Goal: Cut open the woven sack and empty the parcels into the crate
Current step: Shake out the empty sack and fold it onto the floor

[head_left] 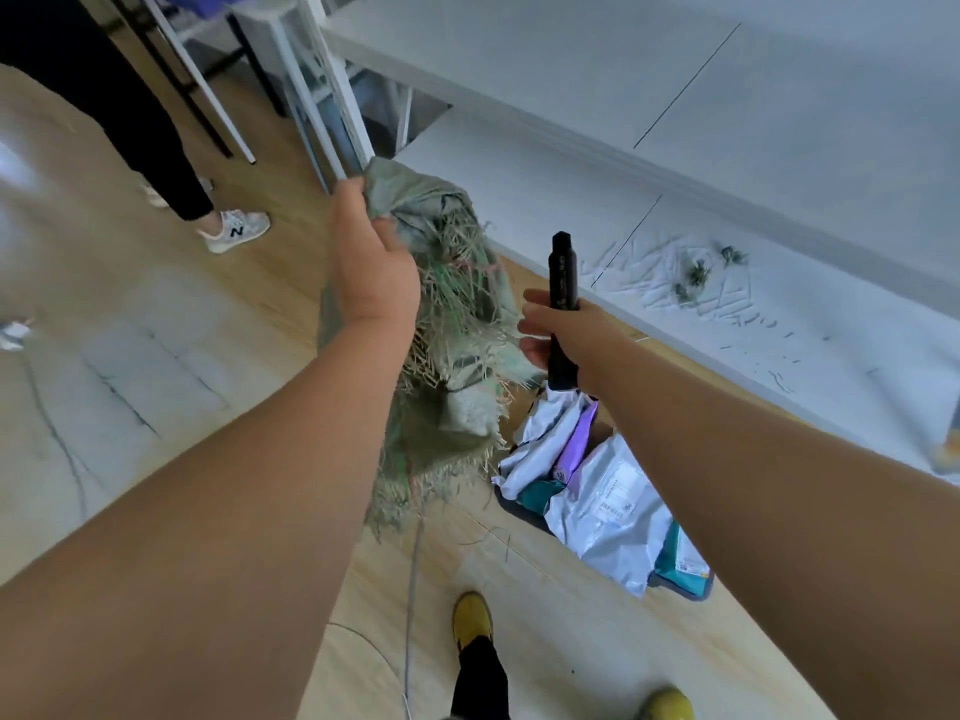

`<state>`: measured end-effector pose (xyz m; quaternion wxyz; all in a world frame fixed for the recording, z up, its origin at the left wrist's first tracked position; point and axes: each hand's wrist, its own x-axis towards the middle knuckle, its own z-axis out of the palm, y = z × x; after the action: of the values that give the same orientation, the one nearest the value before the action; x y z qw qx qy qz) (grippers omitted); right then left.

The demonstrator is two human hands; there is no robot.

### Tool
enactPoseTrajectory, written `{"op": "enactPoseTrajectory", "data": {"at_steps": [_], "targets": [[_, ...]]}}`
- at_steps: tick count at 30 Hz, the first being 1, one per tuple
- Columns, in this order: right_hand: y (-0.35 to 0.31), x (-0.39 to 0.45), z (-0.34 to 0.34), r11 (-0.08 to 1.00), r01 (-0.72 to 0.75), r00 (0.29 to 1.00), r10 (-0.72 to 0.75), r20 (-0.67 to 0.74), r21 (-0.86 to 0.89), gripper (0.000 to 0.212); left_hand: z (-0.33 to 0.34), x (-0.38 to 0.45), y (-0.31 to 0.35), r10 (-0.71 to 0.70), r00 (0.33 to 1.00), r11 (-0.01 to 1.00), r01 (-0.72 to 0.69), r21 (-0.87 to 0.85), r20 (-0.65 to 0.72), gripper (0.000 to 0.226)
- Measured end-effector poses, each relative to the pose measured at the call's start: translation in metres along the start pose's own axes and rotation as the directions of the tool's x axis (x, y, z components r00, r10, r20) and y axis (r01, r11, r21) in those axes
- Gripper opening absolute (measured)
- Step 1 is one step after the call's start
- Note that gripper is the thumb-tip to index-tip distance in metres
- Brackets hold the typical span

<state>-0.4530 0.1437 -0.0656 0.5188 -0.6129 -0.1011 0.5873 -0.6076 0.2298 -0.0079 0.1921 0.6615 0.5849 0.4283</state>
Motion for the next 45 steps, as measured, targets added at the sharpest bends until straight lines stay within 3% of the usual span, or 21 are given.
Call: {"op": "enactPoseTrajectory", "data": {"at_steps": [2, 4, 6, 8, 10, 12, 14, 15, 16, 18, 19, 21, 23, 25, 28, 30, 32, 34, 36, 40, 45], "targets": [[-0.015, -0.003, 0.016, 0.990, -0.049, 0.998, 0.045, 0.033, 0.134, 0.023, -0.002, 0.000, -0.002, 0.086, 0.995, 0.996, -0.085, -0.018, 0.041, 0.027], [-0.029, -0.007, 0.032, 0.985, -0.098, 0.994, 0.091, 0.054, 0.145, 0.014, -0.003, -0.003, -0.010, 0.165, 0.981, 0.986, -0.163, -0.023, 0.104, 0.027], [-0.041, -0.007, 0.045, 0.974, -0.138, 0.990, 0.129, 0.064, 0.179, 0.025, -0.006, -0.007, -0.018, 0.240, 0.955, 0.971, -0.238, -0.034, 0.176, 0.025], [-0.049, -0.001, 0.054, 0.977, -0.138, 0.990, 0.132, 0.045, 0.165, 0.031, -0.008, -0.012, -0.022, 0.321, 0.911, 0.946, -0.321, -0.043, 0.261, 0.020], [-0.053, 0.004, 0.059, 0.992, -0.104, 0.994, 0.106, -0.038, 0.070, 0.022, -0.009, -0.013, -0.026, 0.357, 0.849, 0.931, -0.359, -0.071, 0.389, 0.016], [-0.057, 0.007, 0.061, 1.000, -0.002, 0.989, 0.000, -0.145, -0.015, 0.004, -0.017, -0.007, -0.028, 0.209, 0.768, 0.978, -0.155, -0.141, 0.606, 0.022], [-0.064, 0.006, 0.061, 0.991, 0.107, 0.974, -0.119, -0.191, -0.075, 0.020, -0.030, 0.009, -0.031, -0.065, 0.553, 0.950, 0.290, -0.119, 0.831, 0.046], [-0.068, 0.004, 0.063, 0.981, 0.163, 0.967, -0.180, -0.178, -0.108, 0.025, -0.036, 0.018, -0.032, -0.158, 0.454, 0.902, 0.428, -0.059, 0.877, 0.058], [-0.072, 0.001, 0.067, 0.964, 0.212, 0.960, -0.236, -0.150, -0.161, 0.028, -0.039, 0.028, -0.034, -0.232, 0.416, 0.864, 0.504, -0.010, 0.879, 0.067], [-0.082, -0.005, 0.079, 0.907, 0.312, 0.938, -0.342, -0.063, -0.282, 0.030, -0.041, 0.047, -0.036, -0.379, 0.432, 0.750, 0.661, -0.001, 0.818, 0.078], [-0.088, -0.010, 0.087, 0.868, 0.361, 0.923, -0.385, -0.001, -0.341, 0.031, -0.039, 0.056, -0.035, -0.424, 0.401, 0.654, 0.756, -0.032, 0.812, 0.083], [-0.100, -0.020, 0.098, 0.781, 0.430, 0.898, -0.423, 0.123, -0.453, 0.031, -0.033, 0.068, -0.027, -0.382, 0.248, 0.466, 0.884, -0.046, 0.890, 0.089], [-0.108, -0.030, 0.102, 0.704, 0.450, 0.889, -0.410, 0.203, -0.549, 0.031, -0.029, 0.068, -0.015, -0.296, 0.144, 0.424, 0.906, -0.006, 0.944, 0.070], [-0.109, -0.037, 0.095, 0.673, 0.427, 0.902, -0.364, 0.232, -0.605, 0.029, -0.023, 0.063, -0.007, -0.311, 0.214, 0.444, 0.894, -0.058, 0.926, 0.045], [-0.099, -0.044, 0.076, 0.703, 0.357, 0.934, -0.275, 0.228, -0.615, 0.024, -0.011, 0.059, 0.000, -0.373, 0.417, 0.510, 0.838, -0.192, 0.829, 0.038], [-0.092, -0.047, 0.065, 0.773, 0.346, 0.936, -0.318, 0.147, -0.532, 0.013, -0.005, 0.060, 0.004, -0.362, 0.534, 0.574, 0.774, -0.269, 0.764, 0.046], [-0.091, -0.046, 0.054, 0.851, 0.357, 0.912, -0.406, -0.052, -0.386, 0.011, -0.001, 0.062, 0.012, -0.309, 0.608, 0.597, 0.723, -0.348, 0.732, 0.052], [-0.090, -0.044, 0.042, 0.877, 0.351, 0.866, -0.437, -0.241, -0.328, 0.019, 0.001, 0.067, 0.023, -0.268, 0.648, 0.599, 0.691, -0.404, 0.713, 0.052], [-0.087, -0.040, 0.031, 0.889, 0.323, 0.852, -0.423, -0.310, -0.325, 0.029, 0.002, 0.073, 0.035, -0.240, 0.687, 0.603, 0.659, -0.449, 0.686, 0.049], [-0.084, -0.042, 0.017, 0.884, 0.338, 0.840, -0.438, -0.320, -0.324, 0.046, -0.011, 0.082, 0.069, -0.125, 0.766, 0.657, 0.540, -0.526, 0.630, 0.043], [-0.108, -0.063, 0.011, 0.840, 0.502, 0.796, -0.541, -0.271, -0.204, 0.035, -0.040, 0.089, 0.117, 0.013, 0.818, 0.683, 0.413, -0.602, 0.576, 0.036]]}}
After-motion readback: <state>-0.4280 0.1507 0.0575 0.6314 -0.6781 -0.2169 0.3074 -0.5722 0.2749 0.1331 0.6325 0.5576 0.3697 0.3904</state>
